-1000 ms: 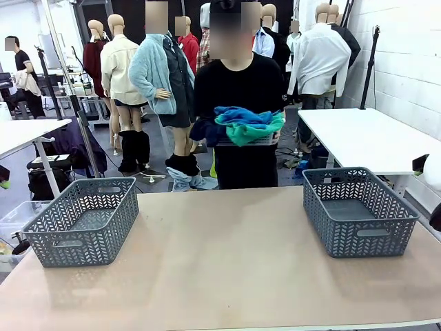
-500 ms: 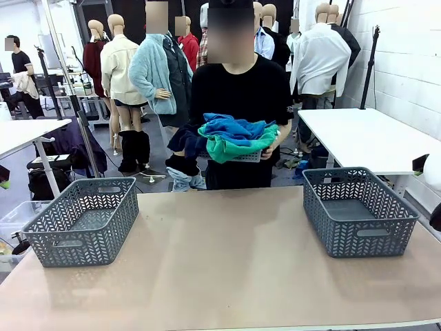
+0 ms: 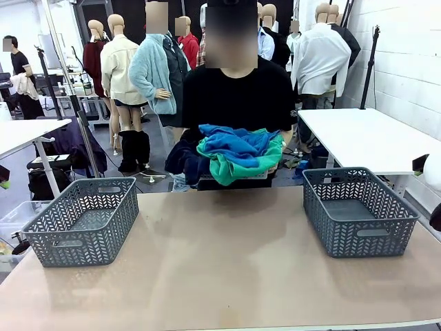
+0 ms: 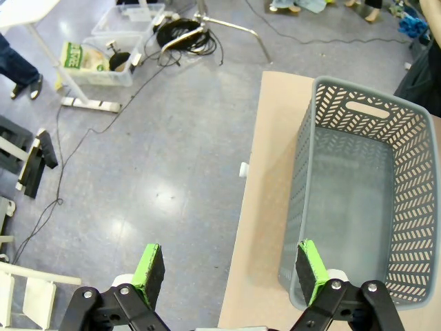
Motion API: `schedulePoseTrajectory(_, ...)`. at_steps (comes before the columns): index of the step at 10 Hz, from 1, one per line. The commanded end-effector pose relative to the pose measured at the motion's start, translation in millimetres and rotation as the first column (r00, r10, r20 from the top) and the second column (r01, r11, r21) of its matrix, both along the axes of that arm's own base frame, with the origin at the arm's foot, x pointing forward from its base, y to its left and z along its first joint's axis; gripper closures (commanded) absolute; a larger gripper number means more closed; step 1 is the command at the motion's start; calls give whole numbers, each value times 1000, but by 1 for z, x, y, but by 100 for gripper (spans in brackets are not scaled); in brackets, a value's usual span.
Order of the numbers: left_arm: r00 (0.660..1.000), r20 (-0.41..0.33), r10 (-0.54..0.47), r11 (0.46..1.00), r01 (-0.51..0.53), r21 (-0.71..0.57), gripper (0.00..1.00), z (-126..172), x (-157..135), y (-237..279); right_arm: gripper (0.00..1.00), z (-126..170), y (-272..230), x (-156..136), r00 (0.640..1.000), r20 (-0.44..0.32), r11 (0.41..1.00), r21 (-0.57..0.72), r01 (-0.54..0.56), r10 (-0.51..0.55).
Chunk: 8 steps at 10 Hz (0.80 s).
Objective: Sort the tops and bottoms.
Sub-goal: Lift clothes from the center of the table with your left hand.
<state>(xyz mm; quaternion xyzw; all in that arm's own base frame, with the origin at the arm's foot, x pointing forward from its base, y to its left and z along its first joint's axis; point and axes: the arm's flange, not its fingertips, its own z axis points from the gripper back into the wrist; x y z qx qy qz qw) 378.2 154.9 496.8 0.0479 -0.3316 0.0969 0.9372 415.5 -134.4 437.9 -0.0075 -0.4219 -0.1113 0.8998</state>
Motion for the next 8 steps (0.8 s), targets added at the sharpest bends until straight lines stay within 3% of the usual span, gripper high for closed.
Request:
schedulePoseTrajectory(1,1000,2,-1,1000,1,0,0,1,-1,1,0,1,2,0,1000,-13,1000,-8,-1,0)
schedulePoseTrajectory(8,1000,2,-1,1000,1,0,0,1,-1,1,0,1,2,0,1000,-13,1000,-8,-1,0)
